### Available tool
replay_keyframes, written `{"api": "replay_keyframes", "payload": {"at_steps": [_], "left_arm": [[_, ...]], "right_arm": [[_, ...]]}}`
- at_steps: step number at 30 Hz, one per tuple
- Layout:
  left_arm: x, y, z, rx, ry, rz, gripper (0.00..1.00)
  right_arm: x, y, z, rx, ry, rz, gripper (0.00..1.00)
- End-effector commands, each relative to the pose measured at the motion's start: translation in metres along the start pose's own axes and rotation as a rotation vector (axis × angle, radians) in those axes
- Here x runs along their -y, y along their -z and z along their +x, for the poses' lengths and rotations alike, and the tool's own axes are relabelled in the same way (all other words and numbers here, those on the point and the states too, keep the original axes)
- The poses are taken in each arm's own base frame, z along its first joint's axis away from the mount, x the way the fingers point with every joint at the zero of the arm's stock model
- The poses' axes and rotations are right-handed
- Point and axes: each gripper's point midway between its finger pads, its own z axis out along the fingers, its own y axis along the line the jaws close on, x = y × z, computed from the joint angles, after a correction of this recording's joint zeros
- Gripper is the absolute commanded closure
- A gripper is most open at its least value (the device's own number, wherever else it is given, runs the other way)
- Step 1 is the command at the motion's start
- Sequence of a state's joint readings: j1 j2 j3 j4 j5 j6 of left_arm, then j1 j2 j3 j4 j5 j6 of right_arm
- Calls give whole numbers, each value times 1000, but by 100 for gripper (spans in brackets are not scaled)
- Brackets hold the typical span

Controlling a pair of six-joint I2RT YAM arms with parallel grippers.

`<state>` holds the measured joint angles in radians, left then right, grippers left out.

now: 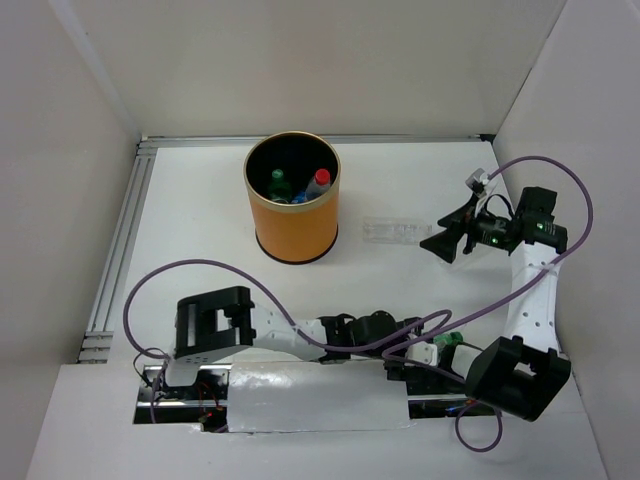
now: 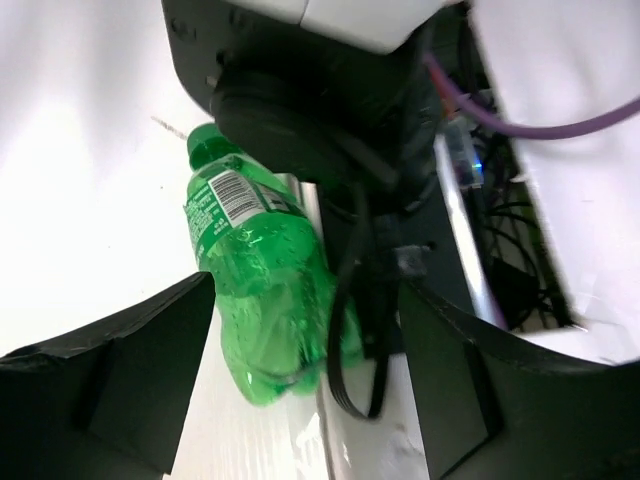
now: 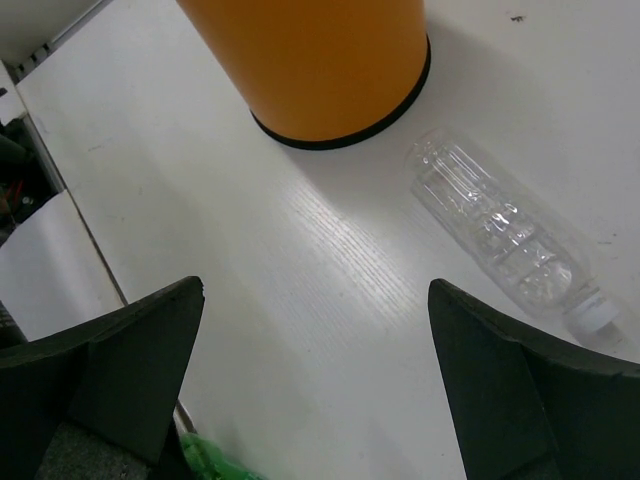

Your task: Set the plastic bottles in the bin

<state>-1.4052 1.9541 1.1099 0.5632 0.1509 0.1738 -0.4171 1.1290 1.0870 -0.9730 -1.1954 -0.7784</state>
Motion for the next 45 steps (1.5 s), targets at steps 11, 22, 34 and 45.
{"api": "replay_keyframes", "payload": {"at_steps": [11, 22, 34, 45], "left_arm": [[-51, 97, -76, 214, 188, -229, 15], [-83, 20, -33, 150, 304, -361, 20], [-22, 16, -22, 91, 332, -66, 19], [-4, -16, 31, -101, 306, -35, 22]], "right_arm": [[-17, -1, -5, 55, 28, -72, 0], [-36, 8, -7, 54, 77, -54, 0], [-29, 3, 10, 33, 39, -49, 0], [-24, 2, 10, 33, 37, -36, 0]]}}
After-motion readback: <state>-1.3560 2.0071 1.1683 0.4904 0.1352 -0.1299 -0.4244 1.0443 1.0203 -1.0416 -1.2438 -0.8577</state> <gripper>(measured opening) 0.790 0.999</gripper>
